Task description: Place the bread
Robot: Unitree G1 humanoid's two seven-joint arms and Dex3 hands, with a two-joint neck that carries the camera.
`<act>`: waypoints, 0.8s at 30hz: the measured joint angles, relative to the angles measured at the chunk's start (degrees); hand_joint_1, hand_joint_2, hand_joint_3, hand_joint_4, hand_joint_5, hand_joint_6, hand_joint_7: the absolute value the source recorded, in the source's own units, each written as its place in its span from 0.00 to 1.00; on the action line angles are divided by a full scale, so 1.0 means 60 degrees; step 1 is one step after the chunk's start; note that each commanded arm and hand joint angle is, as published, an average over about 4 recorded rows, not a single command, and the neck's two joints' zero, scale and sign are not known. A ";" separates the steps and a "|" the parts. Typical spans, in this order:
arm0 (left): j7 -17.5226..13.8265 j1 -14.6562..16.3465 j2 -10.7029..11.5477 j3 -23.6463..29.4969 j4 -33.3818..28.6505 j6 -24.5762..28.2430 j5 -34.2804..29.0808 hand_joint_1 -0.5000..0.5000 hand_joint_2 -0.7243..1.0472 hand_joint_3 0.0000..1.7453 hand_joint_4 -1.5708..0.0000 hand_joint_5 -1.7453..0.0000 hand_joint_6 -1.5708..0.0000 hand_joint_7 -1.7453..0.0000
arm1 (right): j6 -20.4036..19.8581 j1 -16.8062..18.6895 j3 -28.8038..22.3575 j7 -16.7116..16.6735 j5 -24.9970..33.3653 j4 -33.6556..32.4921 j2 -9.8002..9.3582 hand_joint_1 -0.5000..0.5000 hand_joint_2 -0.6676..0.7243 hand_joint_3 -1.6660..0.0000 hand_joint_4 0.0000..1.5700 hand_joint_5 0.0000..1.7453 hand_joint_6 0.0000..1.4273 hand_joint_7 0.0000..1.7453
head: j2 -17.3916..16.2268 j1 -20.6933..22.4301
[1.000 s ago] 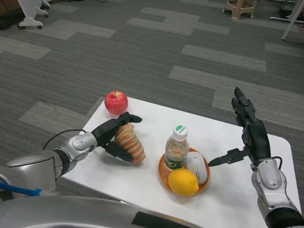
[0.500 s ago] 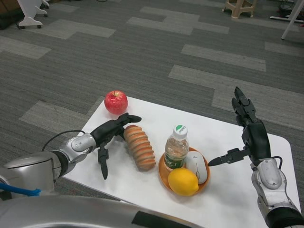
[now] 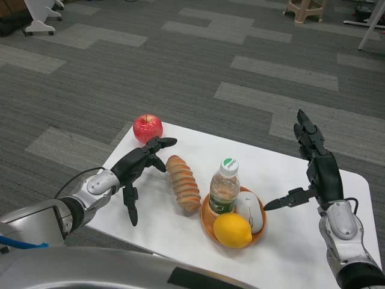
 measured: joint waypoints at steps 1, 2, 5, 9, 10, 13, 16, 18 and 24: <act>-0.0001 0.0101 0.0024 0.0259 -0.0113 0.0001 0.0153 0.04 0.05 0.04 1.00 0.00 1.00 0.72 | 0.0000 -0.0003 0.0017 0.0000 0.0000 -0.0001 -0.0002 0.33 0.59 1.00 0.00 0.00 0.00 0.00 | -0.0002 0.0015; -0.0002 0.0204 0.0045 0.0527 -0.0216 0.0001 0.0311 0.04 0.05 0.05 1.00 0.00 1.00 0.72 | 0.0000 -0.0005 0.0036 0.0000 0.0000 -0.0002 -0.0005 0.33 0.60 1.00 0.00 0.00 0.00 0.00 | 0.0001 0.0027; -0.0003 0.0497 0.0125 0.1359 -0.0558 0.0025 0.0819 0.04 0.05 0.05 1.00 0.00 1.00 0.72 | 0.0000 -0.0013 0.0075 0.0000 -0.0001 -0.0008 -0.0012 0.33 0.61 1.00 0.00 0.00 0.00 0.00 | 0.0012 0.0075; -0.0004 0.0894 0.0254 0.2509 -0.1198 0.0127 0.1541 0.04 0.05 0.05 1.00 0.00 1.00 0.72 | -0.0002 -0.0022 0.0098 0.0000 -0.0001 -0.0012 -0.0016 0.33 0.59 1.00 0.00 0.00 0.00 0.00 | 0.0020 0.0105; -0.0003 0.1000 0.0272 0.2796 -0.1402 0.0161 0.1715 0.04 0.05 0.05 1.00 0.00 1.00 0.72 | -0.0003 -0.0024 0.0101 0.0000 -0.0001 -0.0012 -0.0017 0.33 0.59 1.00 0.00 0.00 0.00 0.00 | 0.0023 0.0108; -0.0002 0.1216 0.0299 0.3244 -0.1828 0.0206 0.1927 0.04 0.05 0.05 1.00 0.00 1.00 0.72 | -0.0003 -0.0025 0.0107 0.0000 -0.0001 -0.0014 -0.0019 0.33 0.59 1.00 0.00 0.00 0.00 0.00 | 0.0037 0.0107; -0.0002 0.1338 0.0301 0.3414 -0.2105 0.0227 0.1940 0.04 0.05 0.05 1.00 0.04 1.00 0.72 | -0.0002 -0.0025 0.0112 0.0000 -0.0001 -0.0019 -0.0020 0.33 0.59 1.00 0.00 0.00 0.00 0.00 | 0.0047 0.0108; -0.0001 0.1380 0.0300 0.3495 -0.2324 0.0239 0.1941 0.04 0.05 0.05 1.00 0.06 1.00 0.72 | -0.0002 -0.0025 0.0116 0.0000 -0.0001 -0.0028 -0.0021 0.33 0.59 1.00 0.00 0.00 0.00 0.00 | 0.0053 0.0106; 0.0031 0.1294 0.0290 0.3501 -0.3318 0.0257 0.1727 0.04 0.10 0.05 1.00 0.21 1.00 0.72 | -0.0001 -0.0025 0.0132 -0.0005 0.0000 -0.0172 -0.0021 0.34 0.59 1.00 0.00 0.00 0.00 0.00 | 0.0131 0.0016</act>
